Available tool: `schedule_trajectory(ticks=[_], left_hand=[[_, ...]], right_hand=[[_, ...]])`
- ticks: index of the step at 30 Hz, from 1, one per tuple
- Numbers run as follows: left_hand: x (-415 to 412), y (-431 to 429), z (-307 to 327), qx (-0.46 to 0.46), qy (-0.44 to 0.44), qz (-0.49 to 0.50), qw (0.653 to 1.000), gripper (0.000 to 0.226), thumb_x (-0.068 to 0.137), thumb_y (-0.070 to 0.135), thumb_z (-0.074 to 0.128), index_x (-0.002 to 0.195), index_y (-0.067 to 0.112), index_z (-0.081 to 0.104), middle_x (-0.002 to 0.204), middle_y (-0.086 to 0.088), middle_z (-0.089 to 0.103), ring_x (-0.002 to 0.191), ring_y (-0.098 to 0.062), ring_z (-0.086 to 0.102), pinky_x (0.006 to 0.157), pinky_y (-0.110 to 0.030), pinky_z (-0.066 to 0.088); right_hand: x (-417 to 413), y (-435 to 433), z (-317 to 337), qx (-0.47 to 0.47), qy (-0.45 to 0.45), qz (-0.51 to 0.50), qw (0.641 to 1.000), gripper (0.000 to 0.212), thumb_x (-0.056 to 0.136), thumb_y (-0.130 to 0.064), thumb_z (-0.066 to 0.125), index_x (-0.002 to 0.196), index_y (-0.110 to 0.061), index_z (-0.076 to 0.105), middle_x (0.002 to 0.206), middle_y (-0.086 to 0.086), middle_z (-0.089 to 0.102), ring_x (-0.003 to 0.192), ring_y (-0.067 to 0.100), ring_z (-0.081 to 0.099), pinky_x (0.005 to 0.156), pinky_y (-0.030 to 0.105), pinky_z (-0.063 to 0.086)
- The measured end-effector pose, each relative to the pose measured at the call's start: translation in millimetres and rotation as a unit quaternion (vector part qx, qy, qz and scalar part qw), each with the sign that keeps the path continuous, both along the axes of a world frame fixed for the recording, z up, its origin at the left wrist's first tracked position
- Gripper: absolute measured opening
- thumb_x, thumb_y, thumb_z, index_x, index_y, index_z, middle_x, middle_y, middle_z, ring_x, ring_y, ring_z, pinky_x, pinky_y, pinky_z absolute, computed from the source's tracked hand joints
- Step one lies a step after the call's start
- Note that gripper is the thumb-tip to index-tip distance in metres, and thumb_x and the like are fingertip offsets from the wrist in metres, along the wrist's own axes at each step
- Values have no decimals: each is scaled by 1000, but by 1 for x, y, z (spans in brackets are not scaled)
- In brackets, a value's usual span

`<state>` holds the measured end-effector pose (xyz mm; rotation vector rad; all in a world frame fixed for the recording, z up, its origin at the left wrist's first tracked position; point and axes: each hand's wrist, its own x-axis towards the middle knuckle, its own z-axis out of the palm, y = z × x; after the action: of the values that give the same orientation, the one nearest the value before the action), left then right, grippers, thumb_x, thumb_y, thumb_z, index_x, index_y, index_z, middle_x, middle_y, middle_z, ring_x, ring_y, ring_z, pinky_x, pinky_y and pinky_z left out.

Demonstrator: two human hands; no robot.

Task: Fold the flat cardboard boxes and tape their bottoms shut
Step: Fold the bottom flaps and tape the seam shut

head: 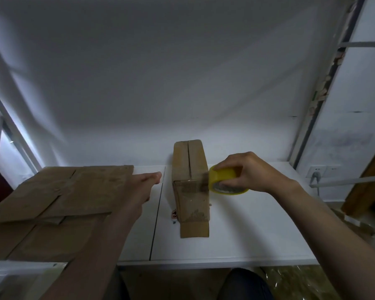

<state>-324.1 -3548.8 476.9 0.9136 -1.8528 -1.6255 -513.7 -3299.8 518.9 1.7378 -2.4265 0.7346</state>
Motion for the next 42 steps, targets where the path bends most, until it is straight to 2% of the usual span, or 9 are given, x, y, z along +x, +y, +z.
schedule_trajectory(ticks=[3,7,12,18,23,29,33,38,42], left_hand=[[-1,-3,-8,0,1,8,1000,14,93,37,70,90,23,71,86,7,67,74,-12,51,73,-32,47],[-6,-6,-20,3,0,18,1000,11,92,39,70,84,33,69,91,8,72,78,-12,56,73,-32,49],[-14,-7,-35,28,14,26,999,7,93,35,70,90,29,70,91,9,70,75,-11,53,70,-31,48],[-27,-15,-49,53,18,27,998,13,94,35,69,101,25,71,96,9,71,74,-11,53,66,-30,47],[-40,-19,-61,68,9,27,997,16,95,31,69,106,21,71,95,7,70,72,-9,52,64,-28,46],[-54,-17,-81,123,1,20,992,22,93,34,71,109,19,75,96,3,71,74,-14,51,61,-28,47],[-66,-7,-85,191,11,18,981,7,94,31,70,98,26,74,98,5,74,78,-17,50,64,-31,47],[-73,1,-89,288,40,36,956,8,94,27,71,98,23,76,101,0,71,80,-20,47,71,-35,45],[-77,-1,-90,238,41,46,969,20,96,30,68,114,23,72,106,4,69,90,-18,58,72,-34,51]], right_hand=[[-5,0,-1,-9,7,5,1000,41,80,-50,79,118,-36,72,116,-16,68,98,6,59,81,22,52],[-21,-3,-8,33,37,28,998,38,79,-42,83,115,-33,75,107,-11,70,94,7,55,80,24,48],[-31,-9,-19,32,41,32,998,37,80,-42,83,115,-33,76,104,-9,69,93,8,53,78,18,43],[-42,-20,-36,39,45,29,998,35,81,-39,83,114,-30,76,103,-6,69,93,14,57,78,26,47],[-54,-33,-54,43,38,30,998,34,81,-37,83,113,-32,76,101,-8,68,90,12,55,76,23,43],[-64,-39,-70,44,-7,20,999,38,79,-34,85,116,-34,75,101,-14,66,92,10,57,79,18,43],[-63,-36,-78,21,-20,14,999,39,78,-35,86,115,-34,76,103,-17,66,92,7,60,78,16,44],[-60,-39,-80,6,-17,0,1000,39,78,-37,85,115,-31,76,106,-12,69,93,9,60,79,18,45],[-53,-40,-80,-9,-8,5,1000,37,78,-34,86,113,-29,76,104,-10,70,91,7,62,78,20,50]])
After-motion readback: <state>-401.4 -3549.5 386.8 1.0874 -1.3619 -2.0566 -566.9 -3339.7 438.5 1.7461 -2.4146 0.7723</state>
